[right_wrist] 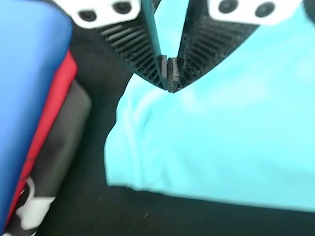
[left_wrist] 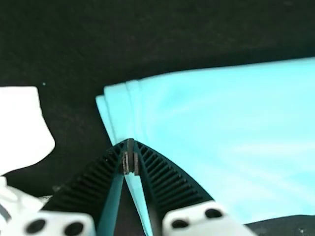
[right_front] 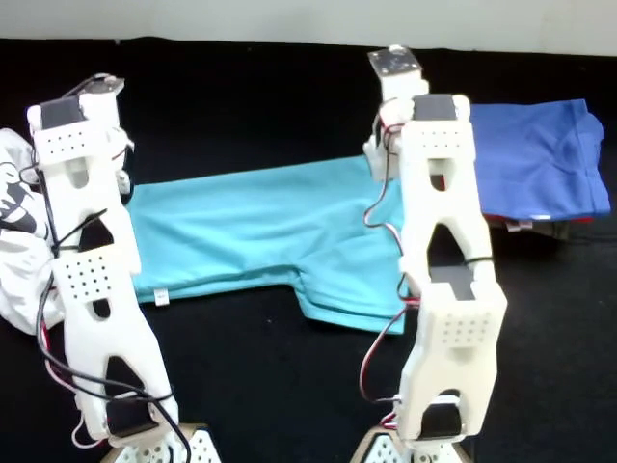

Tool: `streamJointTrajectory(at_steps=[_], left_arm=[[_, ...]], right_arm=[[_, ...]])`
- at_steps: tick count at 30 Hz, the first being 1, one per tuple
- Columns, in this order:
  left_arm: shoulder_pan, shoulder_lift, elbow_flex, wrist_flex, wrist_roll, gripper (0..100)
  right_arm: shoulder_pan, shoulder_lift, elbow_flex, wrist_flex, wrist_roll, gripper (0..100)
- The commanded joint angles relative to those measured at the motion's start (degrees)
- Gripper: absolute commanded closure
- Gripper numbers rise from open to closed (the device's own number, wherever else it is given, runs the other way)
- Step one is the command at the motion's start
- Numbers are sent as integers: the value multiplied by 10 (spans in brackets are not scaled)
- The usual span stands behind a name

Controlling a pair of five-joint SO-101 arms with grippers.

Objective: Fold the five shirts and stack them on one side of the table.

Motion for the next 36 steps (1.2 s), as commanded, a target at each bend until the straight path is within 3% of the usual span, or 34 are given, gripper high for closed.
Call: streamJointTrajectory(at_steps=[1, 7, 19, 24, 29, 36], left_arm=[[7, -128, 107, 11, 4, 992], [12, -305, 392, -15, 0, 991], [13, -519, 879, -333, 1, 991], [12, -560, 972, -381, 1, 991], [11, -596, 1018, -382, 1, 991], [11, -618, 1097, -472, 4, 991]], right_arm=[[-13, -48, -29, 31, 7, 991], [-14, -65, -30, 59, 7, 991], [-71, -116, -26, 143, 6, 991], [-116, -150, -1, 145, -22, 991], [-164, -188, 125, 123, -30, 991], [-170, -220, 393, -61, -26, 991]])
